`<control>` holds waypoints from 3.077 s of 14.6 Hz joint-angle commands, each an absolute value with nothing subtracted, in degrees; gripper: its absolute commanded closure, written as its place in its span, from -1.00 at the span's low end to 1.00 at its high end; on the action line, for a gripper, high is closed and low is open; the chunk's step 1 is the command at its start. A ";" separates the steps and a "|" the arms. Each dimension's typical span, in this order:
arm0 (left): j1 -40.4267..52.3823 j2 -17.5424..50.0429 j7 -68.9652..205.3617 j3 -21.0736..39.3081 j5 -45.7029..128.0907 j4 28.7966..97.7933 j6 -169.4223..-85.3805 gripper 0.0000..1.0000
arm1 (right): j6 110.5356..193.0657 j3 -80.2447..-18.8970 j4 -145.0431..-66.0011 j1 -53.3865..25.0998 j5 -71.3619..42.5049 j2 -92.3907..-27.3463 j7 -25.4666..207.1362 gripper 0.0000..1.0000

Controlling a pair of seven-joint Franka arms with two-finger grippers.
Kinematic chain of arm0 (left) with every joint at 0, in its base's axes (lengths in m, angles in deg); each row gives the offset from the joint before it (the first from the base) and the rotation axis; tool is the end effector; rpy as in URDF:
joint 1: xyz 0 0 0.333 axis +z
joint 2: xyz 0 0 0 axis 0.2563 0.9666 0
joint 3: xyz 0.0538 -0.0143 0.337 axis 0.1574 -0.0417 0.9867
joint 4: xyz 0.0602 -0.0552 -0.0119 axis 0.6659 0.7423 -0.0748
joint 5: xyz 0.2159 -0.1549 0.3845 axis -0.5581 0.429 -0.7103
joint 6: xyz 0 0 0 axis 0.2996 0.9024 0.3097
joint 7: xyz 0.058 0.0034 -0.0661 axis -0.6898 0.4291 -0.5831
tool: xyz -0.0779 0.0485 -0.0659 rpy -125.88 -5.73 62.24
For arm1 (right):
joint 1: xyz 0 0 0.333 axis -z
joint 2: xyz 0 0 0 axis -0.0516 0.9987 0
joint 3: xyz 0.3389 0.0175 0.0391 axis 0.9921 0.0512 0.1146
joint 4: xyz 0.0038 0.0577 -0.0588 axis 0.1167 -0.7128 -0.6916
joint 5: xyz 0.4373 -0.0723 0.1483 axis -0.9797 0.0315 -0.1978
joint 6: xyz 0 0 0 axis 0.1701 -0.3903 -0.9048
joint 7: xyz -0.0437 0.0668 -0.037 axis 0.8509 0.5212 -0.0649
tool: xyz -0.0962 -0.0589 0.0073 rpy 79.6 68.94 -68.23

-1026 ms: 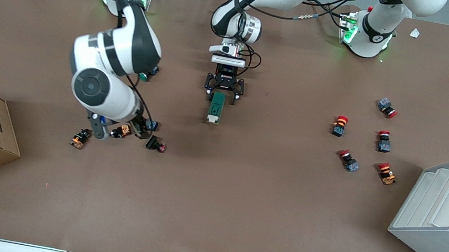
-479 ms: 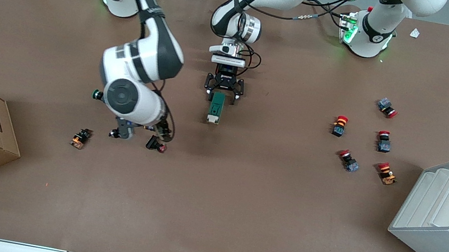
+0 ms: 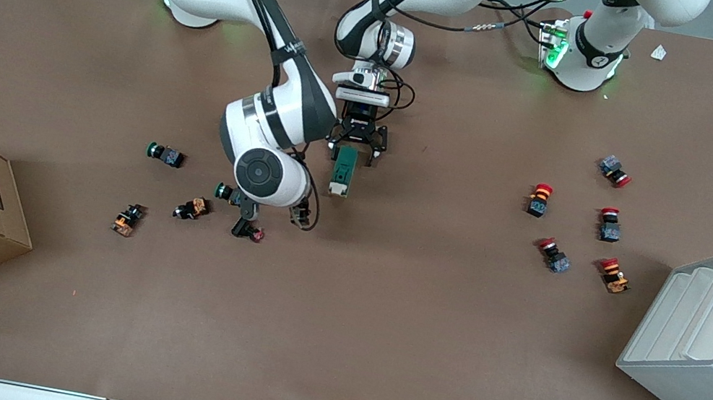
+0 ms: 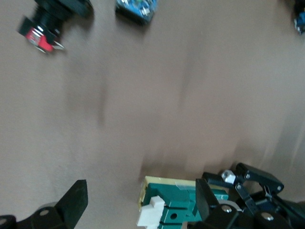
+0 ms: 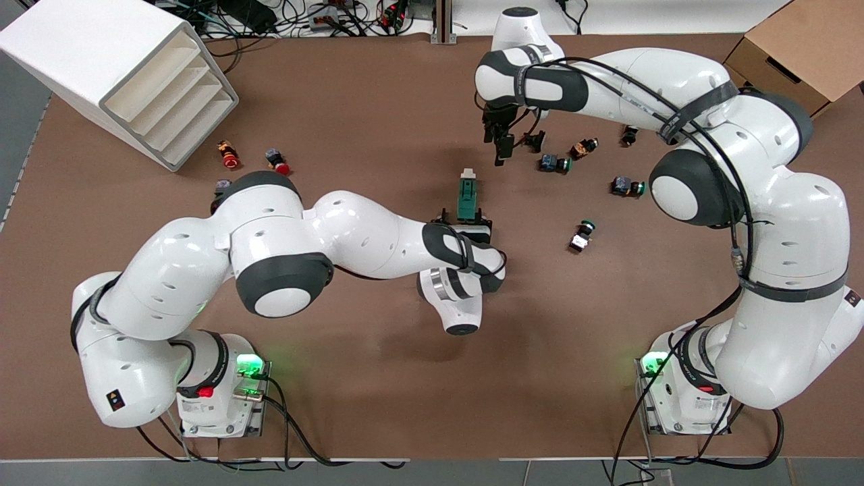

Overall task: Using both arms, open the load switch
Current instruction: 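Hold the switch with the left gripper while the right gripper reaches over, then push the white switch handle down with the right gripper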

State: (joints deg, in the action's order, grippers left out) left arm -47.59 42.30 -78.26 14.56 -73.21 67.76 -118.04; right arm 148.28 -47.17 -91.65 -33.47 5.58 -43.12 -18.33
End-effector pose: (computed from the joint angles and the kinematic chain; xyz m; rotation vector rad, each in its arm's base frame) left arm 0.2383 -0.6117 -0.0043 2.5241 -0.0326 1.8051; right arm 0.6271 0.4451 0.2146 2.3072 -1.8823 -0.4388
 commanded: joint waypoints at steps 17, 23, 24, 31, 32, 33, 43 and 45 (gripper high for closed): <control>-47.55 47.14 -80.48 14.79 -75.11 65.10 -120.54 -0.99 | 145.10 -47.46 -89.57 -39.76 -2.28 -39.56 -21.95 -1.00; -47.64 47.23 -80.48 14.79 -75.20 65.27 -120.19 -0.99 | 134.63 -47.20 -86.39 -40.20 -2.37 -39.91 -22.21 -1.00; -47.64 47.40 -80.48 14.79 -75.20 65.27 -120.19 -0.99 | 133.83 -47.11 -86.39 -40.72 -2.19 -40.09 -22.21 -1.00; -47.64 47.58 -80.48 14.79 -75.20 65.18 -119.84 -0.99 | 130.23 -47.20 -86.83 -42.48 -1.40 -40.18 -22.21 -1.00; -47.64 47.67 -80.48 14.79 -75.11 65.27 -119.84 -0.99 | 130.14 -47.20 -87.01 -43.01 -1.23 -40.18 -22.21 -1.00; -47.64 47.76 -80.48 14.79 -75.11 65.19 -119.84 -0.99 | 129.96 -47.28 -87.09 -43.10 -1.14 -40.00 -22.21 -1.00; -47.64 47.76 -80.74 14.79 -75.11 65.19 -119.75 -0.99 | 131.71 -47.37 -89.38 -43.54 2.11 -39.13 -22.04 -1.00; -47.64 47.76 -80.74 14.79 -75.11 65.10 -119.75 -0.99 | 131.72 -47.37 -89.73 -43.54 2.64 -39.12 -21.95 -1.00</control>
State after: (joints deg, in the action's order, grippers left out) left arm -47.92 42.90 -78.57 14.57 -73.87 67.58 -116.74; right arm 130.90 -46.90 -88.50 -42.80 1.28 -39.12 -21.55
